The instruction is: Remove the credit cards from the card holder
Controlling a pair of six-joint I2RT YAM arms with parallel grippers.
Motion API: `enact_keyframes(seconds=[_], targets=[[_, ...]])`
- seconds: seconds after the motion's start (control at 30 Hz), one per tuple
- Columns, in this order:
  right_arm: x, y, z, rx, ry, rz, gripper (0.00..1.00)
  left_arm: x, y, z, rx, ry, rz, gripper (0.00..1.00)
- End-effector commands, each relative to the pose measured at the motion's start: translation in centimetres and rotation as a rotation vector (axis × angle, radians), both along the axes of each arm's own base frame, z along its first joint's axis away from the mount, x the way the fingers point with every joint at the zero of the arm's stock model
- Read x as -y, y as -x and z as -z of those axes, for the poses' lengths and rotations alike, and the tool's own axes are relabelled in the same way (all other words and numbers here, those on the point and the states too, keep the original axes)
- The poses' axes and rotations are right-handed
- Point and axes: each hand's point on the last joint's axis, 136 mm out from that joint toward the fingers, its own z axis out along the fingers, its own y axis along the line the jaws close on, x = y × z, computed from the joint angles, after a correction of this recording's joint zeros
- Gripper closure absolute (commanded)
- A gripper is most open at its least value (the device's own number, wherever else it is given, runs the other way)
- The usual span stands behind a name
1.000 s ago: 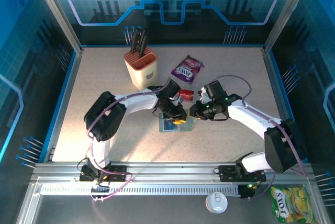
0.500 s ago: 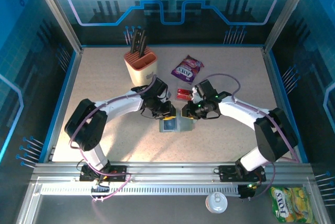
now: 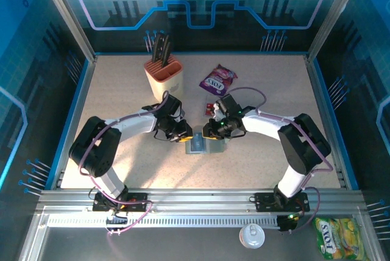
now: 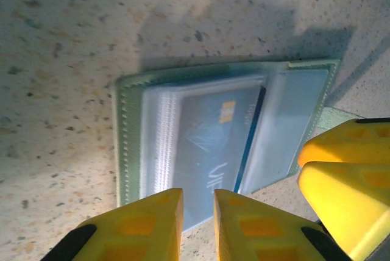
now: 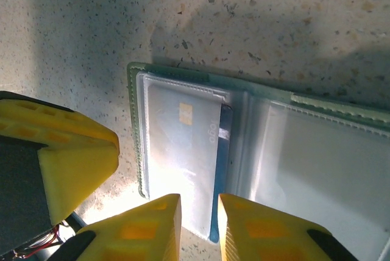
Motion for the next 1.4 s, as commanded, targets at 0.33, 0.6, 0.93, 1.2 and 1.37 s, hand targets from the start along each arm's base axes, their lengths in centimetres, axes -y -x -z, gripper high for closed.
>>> enact_keyframes(seconds=[0.33, 0.6, 0.93, 1.2, 1.37], targets=[[-2.5, -0.3, 0.7, -0.018, -0.044, -0.045, 0.75, 0.0, -0.2, 0.1, 0.012, 0.036, -0.024, 0.82], [-2.3, 0.0, 1.1, -0.012, -0.032, -0.052, 0.75, -0.3, 0.4, 0.4, 0.007, 0.035, -0.023, 0.83], [-2.1, 0.5, 1.4, -0.010, -0.027, -0.048, 0.75, 0.1, 0.4, 0.1, 0.013, 0.068, -0.023, 0.84], [-2.0, 0.7, 1.4, -0.006, -0.022, -0.045, 0.74, 0.3, 0.4, -0.2, 0.018, 0.088, -0.030, 0.87], [-1.9, 0.6, 1.1, 0.003, -0.014, -0.045, 0.74, 0.8, 0.5, 0.0, 0.008, 0.098, -0.027, 0.88]])
